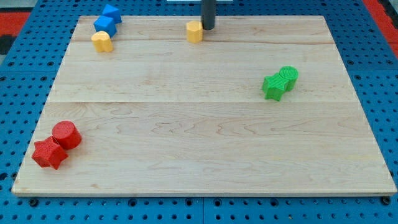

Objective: Push the yellow hexagon to the bottom of the yellow heart

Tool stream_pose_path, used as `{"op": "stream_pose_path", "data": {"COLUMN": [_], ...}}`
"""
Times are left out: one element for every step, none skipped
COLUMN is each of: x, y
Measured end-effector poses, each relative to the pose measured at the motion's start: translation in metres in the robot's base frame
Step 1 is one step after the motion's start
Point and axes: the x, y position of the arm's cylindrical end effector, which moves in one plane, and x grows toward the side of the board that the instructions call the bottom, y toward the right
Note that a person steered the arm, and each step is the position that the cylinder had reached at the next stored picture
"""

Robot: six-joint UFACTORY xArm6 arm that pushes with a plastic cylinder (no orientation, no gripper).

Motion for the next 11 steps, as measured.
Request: {"op": "stream_pose_path", "data": {"x": [0.033,0.059,0.087,0.082,0.076,0.065,0.065,0.054,0.037,0.056,0.073], "y": [-0.041,-0.068,-0.049,-0.075,-0.076,-0.087,-0.113,-0.102,-0.120,-0.145,-0.148]}}
